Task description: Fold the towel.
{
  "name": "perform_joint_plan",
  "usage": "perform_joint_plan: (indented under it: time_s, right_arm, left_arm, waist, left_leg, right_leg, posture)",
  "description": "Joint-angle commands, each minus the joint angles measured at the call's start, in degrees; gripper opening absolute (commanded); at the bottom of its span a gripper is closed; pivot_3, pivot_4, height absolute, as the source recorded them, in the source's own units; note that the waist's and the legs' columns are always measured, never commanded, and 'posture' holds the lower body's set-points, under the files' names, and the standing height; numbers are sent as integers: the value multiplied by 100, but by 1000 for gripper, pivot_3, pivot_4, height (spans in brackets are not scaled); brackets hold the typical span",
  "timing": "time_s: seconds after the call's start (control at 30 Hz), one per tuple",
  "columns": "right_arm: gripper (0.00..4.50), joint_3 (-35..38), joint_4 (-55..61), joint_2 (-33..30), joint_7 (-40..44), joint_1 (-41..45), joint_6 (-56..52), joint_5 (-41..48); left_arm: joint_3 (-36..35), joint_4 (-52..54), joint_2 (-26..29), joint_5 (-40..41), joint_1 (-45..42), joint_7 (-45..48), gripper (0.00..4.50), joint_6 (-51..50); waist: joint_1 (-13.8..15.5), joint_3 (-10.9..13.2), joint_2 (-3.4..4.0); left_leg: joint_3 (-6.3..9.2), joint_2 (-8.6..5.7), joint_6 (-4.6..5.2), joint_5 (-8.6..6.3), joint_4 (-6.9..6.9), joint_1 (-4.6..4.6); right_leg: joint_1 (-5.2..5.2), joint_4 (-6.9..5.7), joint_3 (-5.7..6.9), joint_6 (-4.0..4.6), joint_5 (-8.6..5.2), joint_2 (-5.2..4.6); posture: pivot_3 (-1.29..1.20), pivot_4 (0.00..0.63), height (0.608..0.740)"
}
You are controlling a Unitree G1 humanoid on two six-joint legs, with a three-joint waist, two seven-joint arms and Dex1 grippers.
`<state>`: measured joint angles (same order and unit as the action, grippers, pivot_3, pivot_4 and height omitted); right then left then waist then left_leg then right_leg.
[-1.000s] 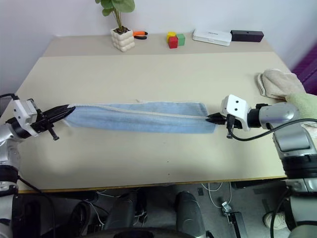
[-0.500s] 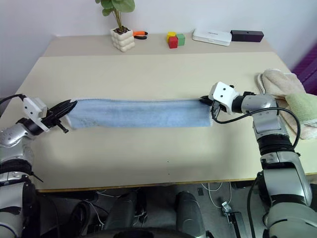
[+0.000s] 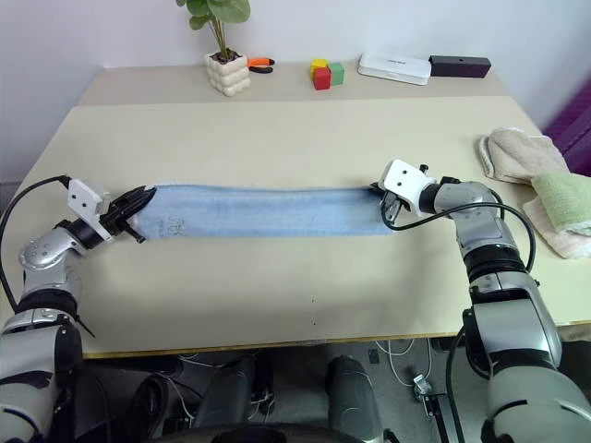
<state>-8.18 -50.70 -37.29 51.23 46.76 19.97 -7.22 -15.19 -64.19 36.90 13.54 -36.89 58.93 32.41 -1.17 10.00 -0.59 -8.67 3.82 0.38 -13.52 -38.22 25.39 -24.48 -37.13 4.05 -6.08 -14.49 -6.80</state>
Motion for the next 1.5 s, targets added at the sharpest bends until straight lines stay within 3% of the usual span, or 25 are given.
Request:
perform_joint_plan:
  time_s: [0.03,0.07,0.17,0.33,0.37,0.4,0.5,0.53,0.63,0.77,0.83,0.87,0.97,1.03,1.17,1.33,1.5]
  right_arm:
    - [17,61,-71,-3,-201,165,62,-60]
    - [0,76,-89,21,-223,169,28,-51]
    - [908,91,-58,84,-287,126,-40,-29]
    - [3250,154,65,23,-657,66,-118,-84]
    - [3803,128,153,-16,-620,1,-125,-90]
    - [4267,131,265,-65,-619,-67,-170,-86]
    - [4267,416,760,-137,-699,-216,-494,209]
    - [4311,593,971,-134,-802,-243,-731,359]
    - [3365,1042,2028,-3,-1210,-473,-1430,707]
    - [1373,1329,3181,368,-1975,-653,-2344,839]
    - [359,1460,3970,1198,-2578,-752,-3171,1290]
    - [27,1459,4267,1618,-2808,-819,-3506,1486]
    - [27,975,4660,2479,-3195,-1191,-3929,1307]
    - [27,888,4694,2788,-3315,-1281,-4027,1327]
    - [27,508,3950,3491,-3726,-1445,-3837,1176]
    - [27,694,3139,3240,-4124,-1438,-3670,893]
    - [27,1151,2591,2736,-4466,-1543,-3317,914]
  left_arm:
    - [-140,-87,48,195,-175,193,302,-559]
    - [-187,-114,49,258,-205,253,628,-746]
    - [-208,-70,55,274,-172,271,1870,-802]
    - [-328,19,123,336,-161,224,4202,-889]
    - [-363,28,149,355,-172,183,4500,-935]
    - [-401,72,184,396,-179,190,4500,-1034]
    - [-646,321,311,725,-229,278,4500,-1638]
    - [-723,485,353,839,-229,324,4192,-1846]
    - [-911,1402,318,1170,-90,104,3122,-2370]
    - [-871,2692,77,1366,232,-277,1096,-2952]
    - [-718,3493,-339,1498,216,-808,70,-3392]
    - [-655,3818,-587,1580,177,-1108,0,-3620]
    - [-462,4526,-1521,1643,177,-2077,0,-4044]
    - [-347,4703,-1817,1565,237,-2324,0,-4158]
    - [5,4098,-2765,1197,226,-3216,0,-4102]
    - [-55,3060,-2813,827,123,-3545,0,-3606]
    - [-231,2223,-2136,674,179,-3483,0,-3190]
  waist:
    - [3,0,0]
    - [5,0,0]
    - [2,0,0]
    - [2,0,0]
    - [2,0,0]
    - [1,0,0]
    - [-1,0,0]
    - [-1,0,0]
    - [17,1,1]
    - [7,-3,1]
    - [11,-7,-2]
    - [15,-8,-5]
    - [49,-11,-9]
    - [57,-11,-9]
    - [46,-15,-12]
    - [10,-15,-14]
    - [7,-26,-16]
  left_leg:
    - [0,0,0,0,0,0]
    - [0,0,0,0,0,0]
    - [0,0,0,0,0,0]
    - [0,0,-1,1,0,0]
    - [0,0,-1,1,0,0]
    - [0,0,-1,1,-1,0]
    - [1,1,-1,1,0,0]
    - [2,1,-1,1,0,1]
    - [5,1,-1,1,-1,2]
    - [9,1,-2,1,-1,0]
    - [10,1,-6,3,0,-2]
    - [12,2,-7,4,-1,-2]
    - [21,2,-9,6,-4,1]
    - [23,-3,-8,6,-6,6]
    - [26,-6,-7,7,-6,3]
    - [28,-5,-7,7,-2,-1]
    - [29,-4,-8,6,0,-5]
  right_leg:
    - [0,-1,0,0,0,0]
    - [0,0,0,0,0,0]
    - [0,-1,0,0,0,0]
    - [0,-1,0,0,0,0]
    - [0,-1,0,0,0,0]
    - [0,-1,0,0,0,0]
    - [0,-1,0,0,0,0]
    - [0,-1,0,0,0,0]
    - [0,-2,0,0,0,0]
    - [1,-4,-1,0,0,0]
    - [2,-8,-1,0,0,1]
    - [3,-10,-1,0,0,3]
    - [7,-11,0,0,0,7]
    - [10,-6,0,-1,0,7]
    - [10,-6,0,-1,1,7]
    - [14,-2,2,-1,0,9]
    - [16,-3,2,0,0,9]
  posture:
    - [0,150,735]
    - [0,150,735]
    - [0,150,735]
    - [0,150,735]
    - [0,150,735]
    - [0,150,735]
    - [0,150,735]
    - [0,150,735]
    - [0,150,735]
    - [0,150,735]
    - [0,150,735]
    - [0,150,735]
    - [0,150,735]
    - [0,150,735]
    - [0,150,735]
    - [0,150,735]
    - [0,150,735]
